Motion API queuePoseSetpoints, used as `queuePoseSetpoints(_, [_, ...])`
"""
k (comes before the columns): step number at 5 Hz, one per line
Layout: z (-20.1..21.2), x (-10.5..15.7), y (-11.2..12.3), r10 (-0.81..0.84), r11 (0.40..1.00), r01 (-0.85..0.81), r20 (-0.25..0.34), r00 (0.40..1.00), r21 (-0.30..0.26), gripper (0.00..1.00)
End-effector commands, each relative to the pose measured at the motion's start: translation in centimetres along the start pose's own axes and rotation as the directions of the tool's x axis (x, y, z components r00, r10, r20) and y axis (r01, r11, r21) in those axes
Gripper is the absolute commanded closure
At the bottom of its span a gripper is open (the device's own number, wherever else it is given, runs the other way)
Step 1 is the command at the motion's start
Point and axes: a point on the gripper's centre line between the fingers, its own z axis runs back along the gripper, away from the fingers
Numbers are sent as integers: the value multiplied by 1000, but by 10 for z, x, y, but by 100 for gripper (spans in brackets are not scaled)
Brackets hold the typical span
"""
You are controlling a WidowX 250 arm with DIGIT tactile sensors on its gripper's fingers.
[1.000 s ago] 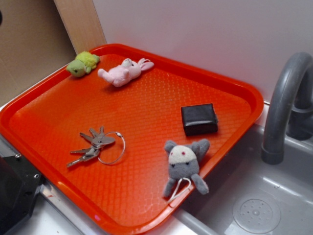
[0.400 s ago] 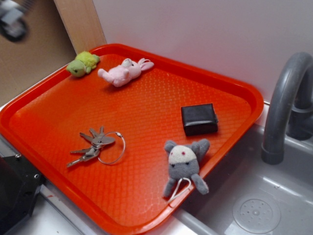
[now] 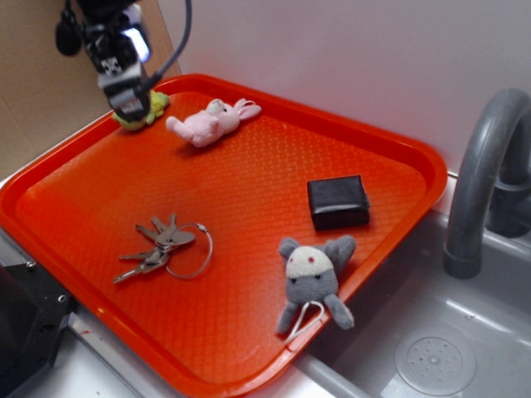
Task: Grab the silver keys.
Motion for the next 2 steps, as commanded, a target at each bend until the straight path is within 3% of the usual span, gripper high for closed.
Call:
queuePoseSetpoints(1, [-48, 5, -29, -457, 889, 457, 57, 888, 21, 0])
queuePoseSetpoints(2, [-61, 3, -58, -660, 748, 662, 57, 749, -50, 0])
